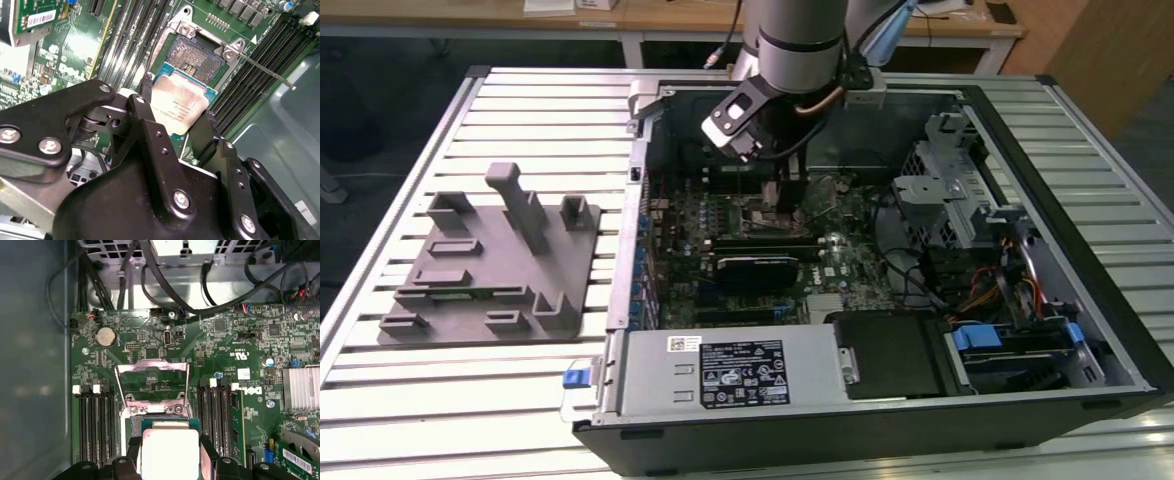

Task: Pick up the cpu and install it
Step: 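Place the cpu into insertion slot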

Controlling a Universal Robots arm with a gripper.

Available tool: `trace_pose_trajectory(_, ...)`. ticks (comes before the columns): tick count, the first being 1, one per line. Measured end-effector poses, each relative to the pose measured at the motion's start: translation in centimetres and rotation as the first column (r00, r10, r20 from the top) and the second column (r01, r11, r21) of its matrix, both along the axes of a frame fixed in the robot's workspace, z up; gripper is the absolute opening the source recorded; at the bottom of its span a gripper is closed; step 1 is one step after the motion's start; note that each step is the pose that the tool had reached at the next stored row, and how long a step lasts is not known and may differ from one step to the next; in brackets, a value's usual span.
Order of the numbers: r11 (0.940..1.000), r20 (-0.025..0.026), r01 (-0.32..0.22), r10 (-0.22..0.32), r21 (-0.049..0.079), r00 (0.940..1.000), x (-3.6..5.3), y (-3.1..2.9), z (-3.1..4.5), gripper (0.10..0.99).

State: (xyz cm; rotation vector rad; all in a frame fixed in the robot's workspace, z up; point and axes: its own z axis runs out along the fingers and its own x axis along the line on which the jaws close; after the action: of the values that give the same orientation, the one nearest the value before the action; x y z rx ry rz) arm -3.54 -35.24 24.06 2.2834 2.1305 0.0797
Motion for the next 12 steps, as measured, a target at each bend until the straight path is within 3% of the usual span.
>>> trace_pose_trajectory(4, 0.9997, 0.0000, 0.026, -0.026, 0.000, 0.9997, -0.05, 0.00, -0.42, 0.541)
trace_pose_trajectory(12, 0.9997, 0.0001, 0.026, -0.026, 0.002, 0.9997, -0.07, -0.01, -0.50, 0.541)
